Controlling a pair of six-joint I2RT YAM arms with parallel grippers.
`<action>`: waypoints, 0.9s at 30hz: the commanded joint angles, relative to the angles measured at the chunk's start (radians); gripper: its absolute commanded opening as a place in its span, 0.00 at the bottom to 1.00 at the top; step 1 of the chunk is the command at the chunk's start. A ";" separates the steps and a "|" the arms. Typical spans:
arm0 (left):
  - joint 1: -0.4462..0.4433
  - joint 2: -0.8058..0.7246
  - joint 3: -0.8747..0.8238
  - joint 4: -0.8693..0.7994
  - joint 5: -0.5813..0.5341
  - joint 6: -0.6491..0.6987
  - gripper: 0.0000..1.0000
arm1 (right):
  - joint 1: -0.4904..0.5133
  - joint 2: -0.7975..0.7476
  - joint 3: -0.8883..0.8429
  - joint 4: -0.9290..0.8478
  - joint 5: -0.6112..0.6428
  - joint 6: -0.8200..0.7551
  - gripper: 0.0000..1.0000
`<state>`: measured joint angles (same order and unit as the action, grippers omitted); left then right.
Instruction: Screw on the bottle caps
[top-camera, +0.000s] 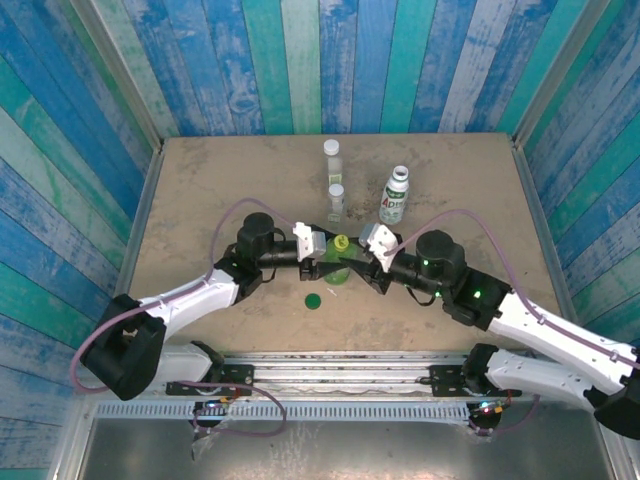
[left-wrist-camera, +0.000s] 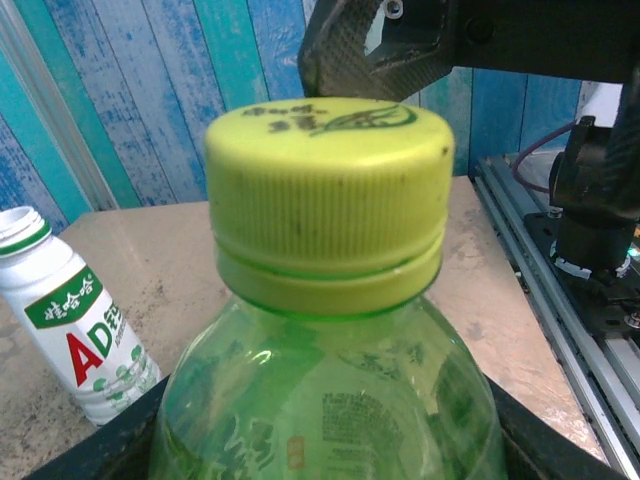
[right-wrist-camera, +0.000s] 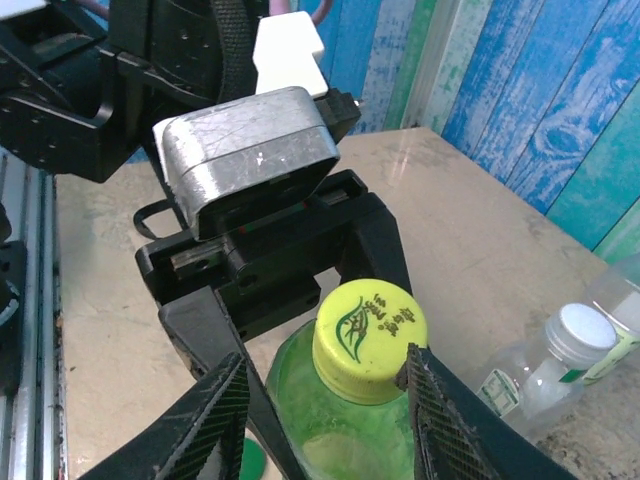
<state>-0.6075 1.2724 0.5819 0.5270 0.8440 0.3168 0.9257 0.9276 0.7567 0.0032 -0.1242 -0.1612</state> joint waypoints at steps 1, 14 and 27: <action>-0.023 -0.036 0.007 0.013 0.049 0.019 0.45 | 0.000 0.033 0.018 0.030 0.004 0.022 0.43; -0.023 -0.023 0.014 0.011 0.049 0.024 0.48 | -0.021 0.007 0.021 -0.006 -0.016 0.063 0.25; -0.021 -0.126 -0.043 0.045 -0.204 -0.123 0.97 | -0.025 0.051 0.062 -0.040 0.144 0.134 0.19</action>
<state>-0.6334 1.2392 0.5625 0.5739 0.7269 0.2249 0.9051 0.9558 0.7780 -0.0223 -0.0391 -0.0612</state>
